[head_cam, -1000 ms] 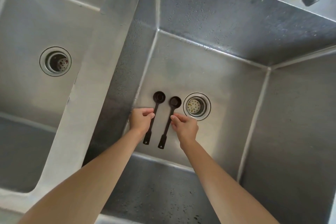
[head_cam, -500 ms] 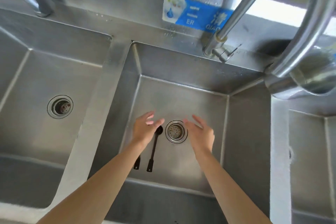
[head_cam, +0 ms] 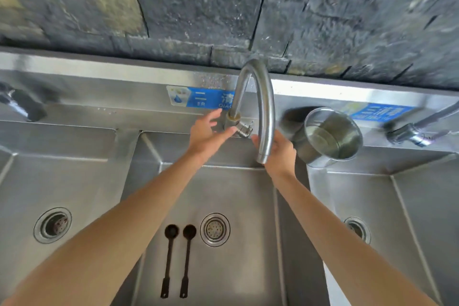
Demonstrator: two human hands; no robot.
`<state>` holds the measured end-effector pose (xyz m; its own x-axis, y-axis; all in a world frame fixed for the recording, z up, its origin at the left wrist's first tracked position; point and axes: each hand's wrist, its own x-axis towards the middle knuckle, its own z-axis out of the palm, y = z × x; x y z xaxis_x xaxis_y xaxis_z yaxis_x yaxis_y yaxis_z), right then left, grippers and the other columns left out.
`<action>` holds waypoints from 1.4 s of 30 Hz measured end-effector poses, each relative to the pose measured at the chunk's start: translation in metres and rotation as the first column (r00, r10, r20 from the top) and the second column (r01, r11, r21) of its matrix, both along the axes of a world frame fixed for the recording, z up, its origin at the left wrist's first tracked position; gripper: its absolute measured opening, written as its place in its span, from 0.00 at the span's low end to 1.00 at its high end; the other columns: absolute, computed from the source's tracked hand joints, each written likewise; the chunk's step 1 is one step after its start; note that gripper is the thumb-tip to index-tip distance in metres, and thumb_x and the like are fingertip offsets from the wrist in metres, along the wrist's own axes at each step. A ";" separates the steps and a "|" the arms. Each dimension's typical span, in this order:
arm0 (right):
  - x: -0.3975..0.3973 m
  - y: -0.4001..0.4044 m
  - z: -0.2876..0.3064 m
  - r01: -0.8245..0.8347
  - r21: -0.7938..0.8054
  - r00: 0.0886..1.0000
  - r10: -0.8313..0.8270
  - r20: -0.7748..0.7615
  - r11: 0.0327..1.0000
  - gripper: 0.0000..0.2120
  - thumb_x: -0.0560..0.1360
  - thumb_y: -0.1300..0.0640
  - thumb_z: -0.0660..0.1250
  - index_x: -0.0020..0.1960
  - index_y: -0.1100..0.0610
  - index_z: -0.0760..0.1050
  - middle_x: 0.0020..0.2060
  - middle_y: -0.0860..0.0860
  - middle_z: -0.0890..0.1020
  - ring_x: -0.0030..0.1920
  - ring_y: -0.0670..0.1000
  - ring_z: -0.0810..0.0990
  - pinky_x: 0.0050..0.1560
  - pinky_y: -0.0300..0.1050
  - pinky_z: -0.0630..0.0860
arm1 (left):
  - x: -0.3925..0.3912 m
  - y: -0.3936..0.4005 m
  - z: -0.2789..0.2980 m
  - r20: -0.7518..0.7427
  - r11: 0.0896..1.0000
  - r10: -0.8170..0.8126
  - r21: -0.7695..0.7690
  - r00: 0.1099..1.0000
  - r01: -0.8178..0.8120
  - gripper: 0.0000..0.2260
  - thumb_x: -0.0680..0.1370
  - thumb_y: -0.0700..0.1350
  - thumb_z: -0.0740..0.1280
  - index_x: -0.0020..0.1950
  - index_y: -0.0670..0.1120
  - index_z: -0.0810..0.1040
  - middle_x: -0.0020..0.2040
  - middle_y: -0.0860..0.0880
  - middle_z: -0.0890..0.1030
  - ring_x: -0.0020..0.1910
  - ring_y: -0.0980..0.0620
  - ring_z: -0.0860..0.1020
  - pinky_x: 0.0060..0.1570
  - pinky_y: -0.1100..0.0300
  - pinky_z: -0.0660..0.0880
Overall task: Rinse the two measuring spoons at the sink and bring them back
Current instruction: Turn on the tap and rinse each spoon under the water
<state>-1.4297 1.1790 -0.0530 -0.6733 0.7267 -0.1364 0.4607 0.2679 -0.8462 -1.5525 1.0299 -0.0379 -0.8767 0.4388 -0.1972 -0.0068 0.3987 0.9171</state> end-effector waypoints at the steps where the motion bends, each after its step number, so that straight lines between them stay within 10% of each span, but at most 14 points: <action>1: -0.009 0.005 0.003 -0.026 0.018 1.000 0.026 -0.012 1.000 0.19 0.76 0.48 0.74 0.64 0.54 0.80 0.54 0.51 0.87 0.46 0.43 0.83 0.45 0.25 0.75 | -0.005 0.007 -0.001 -0.018 1.000 -0.005 -0.028 1.000 0.005 0.33 0.71 0.51 0.78 0.74 0.48 0.72 0.71 0.51 0.76 0.66 0.52 0.76 0.66 0.55 0.74; 6: -0.039 0.014 -0.002 -0.198 0.154 0.980 0.192 0.054 0.968 0.17 0.78 0.49 0.73 0.65 0.53 0.82 0.49 0.50 0.88 0.54 0.48 0.84 0.47 0.16 0.66 | -0.018 0.036 -0.016 -0.127 0.997 -0.039 -0.067 0.991 0.031 0.18 0.71 0.42 0.76 0.60 0.45 0.82 0.56 0.46 0.84 0.54 0.47 0.81 0.60 0.46 0.78; 10: -0.039 0.016 -0.011 -0.184 0.194 0.983 0.185 0.012 0.964 0.05 0.77 0.54 0.74 0.47 0.55 0.85 0.31 0.38 0.76 0.33 0.32 0.77 0.37 0.17 0.65 | -0.019 0.044 -0.026 -0.221 0.996 0.027 -0.082 0.975 -0.046 0.10 0.72 0.39 0.75 0.53 0.41 0.84 0.51 0.41 0.85 0.49 0.43 0.82 0.54 0.47 0.79; 14: -0.038 0.013 -0.010 -0.182 0.234 0.977 0.203 -0.070 0.955 0.26 0.76 0.55 0.73 0.28 0.44 0.61 0.21 0.43 0.65 0.24 0.42 0.62 0.30 0.27 0.66 | -0.021 0.044 -0.025 -0.165 0.998 0.026 -0.051 0.986 -0.035 0.13 0.70 0.41 0.78 0.53 0.41 0.85 0.51 0.41 0.85 0.51 0.42 0.83 0.55 0.46 0.79; 20: -0.034 0.011 -0.010 -0.171 0.183 0.946 0.213 -0.245 0.968 0.15 0.66 0.40 0.59 0.25 0.43 0.63 0.18 0.41 0.69 0.25 0.43 0.57 0.25 0.29 0.60 | -0.019 0.044 -0.024 -0.158 0.999 0.051 0.026 0.986 -0.048 0.11 0.69 0.38 0.79 0.50 0.45 0.83 0.52 0.37 0.84 0.52 0.38 0.83 0.57 0.42 0.79; 26: -0.034 0.013 -0.023 -0.162 0.119 0.929 0.192 -0.315 0.980 0.18 0.70 0.43 0.64 0.35 0.57 0.80 0.26 0.63 0.72 0.32 0.49 0.60 0.30 0.38 0.61 | -0.019 0.043 -0.022 -0.111 0.998 0.060 0.030 0.992 -0.057 0.15 0.70 0.38 0.78 0.55 0.37 0.84 0.54 0.36 0.84 0.54 0.37 0.83 0.58 0.41 0.78; 31: -0.034 0.009 -0.021 -0.143 0.078 0.924 0.161 -0.347 0.987 0.10 0.69 0.46 0.65 0.29 0.42 0.69 0.25 0.59 0.67 0.34 0.51 0.59 0.33 0.38 0.60 | -0.019 0.042 -0.023 -0.112 0.999 0.038 0.035 0.993 -0.034 0.14 0.70 0.37 0.78 0.55 0.38 0.83 0.54 0.35 0.83 0.55 0.37 0.82 0.59 0.41 0.78; 34: -0.032 0.009 -0.025 -0.143 0.002 0.922 0.134 -0.363 0.990 0.09 0.69 0.47 0.67 0.35 0.49 0.81 0.27 0.59 0.77 0.37 0.49 0.62 0.33 0.45 0.68 | -0.020 0.042 -0.028 -0.088 0.997 0.049 0.069 0.995 -0.043 0.16 0.71 0.38 0.77 0.57 0.38 0.82 0.57 0.33 0.82 0.57 0.34 0.81 0.62 0.39 0.76; 35: -0.031 0.009 -0.027 -0.147 -0.031 0.921 0.126 -0.369 0.989 0.11 0.70 0.47 0.68 0.43 0.53 0.85 0.34 0.60 0.85 0.38 0.47 0.81 0.37 0.53 0.76 | -0.021 0.042 -0.029 -0.063 0.995 0.057 0.080 0.996 -0.052 0.18 0.71 0.40 0.76 0.60 0.39 0.81 0.59 0.33 0.81 0.60 0.34 0.80 0.63 0.38 0.75; 36: -0.030 0.010 -0.030 -0.150 -0.057 0.919 0.118 -0.377 0.987 0.13 0.71 0.47 0.69 0.50 0.53 0.84 0.43 0.64 0.87 0.57 0.60 0.84 0.45 0.59 0.80 | -0.021 0.042 -0.030 -0.052 0.995 0.061 0.083 0.997 -0.056 0.19 0.72 0.41 0.76 0.62 0.39 0.80 0.61 0.33 0.80 0.61 0.34 0.79 0.64 0.38 0.75; 37: -0.029 0.010 -0.032 -0.148 -0.070 0.916 0.110 -0.385 0.986 0.13 0.71 0.46 0.70 0.53 0.50 0.81 0.48 0.67 0.85 0.54 0.64 0.85 0.50 0.61 0.81 | -0.021 0.042 -0.031 -0.067 0.995 0.059 0.083 0.996 -0.054 0.20 0.72 0.40 0.76 0.63 0.40 0.79 0.61 0.33 0.80 0.61 0.34 0.79 0.63 0.38 0.75; 42: -0.030 0.014 -0.038 -0.150 -0.084 0.911 0.104 -0.400 0.985 0.13 0.71 0.41 0.71 0.53 0.45 0.82 0.49 0.62 0.85 0.52 0.53 0.87 0.48 0.47 0.79 | -0.027 0.044 -0.039 -0.167 1.000 0.001 -0.008 0.986 -0.003 0.22 0.73 0.36 0.76 0.66 0.39 0.79 0.60 0.37 0.82 0.58 0.39 0.81 0.62 0.42 0.77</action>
<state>-1.4600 1.1928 -0.0906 -0.7747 0.6269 0.0834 0.0534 0.1963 -0.9791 -1.5799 1.0735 -0.0770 -0.8985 0.4360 -0.0511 0.1458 0.4061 0.9021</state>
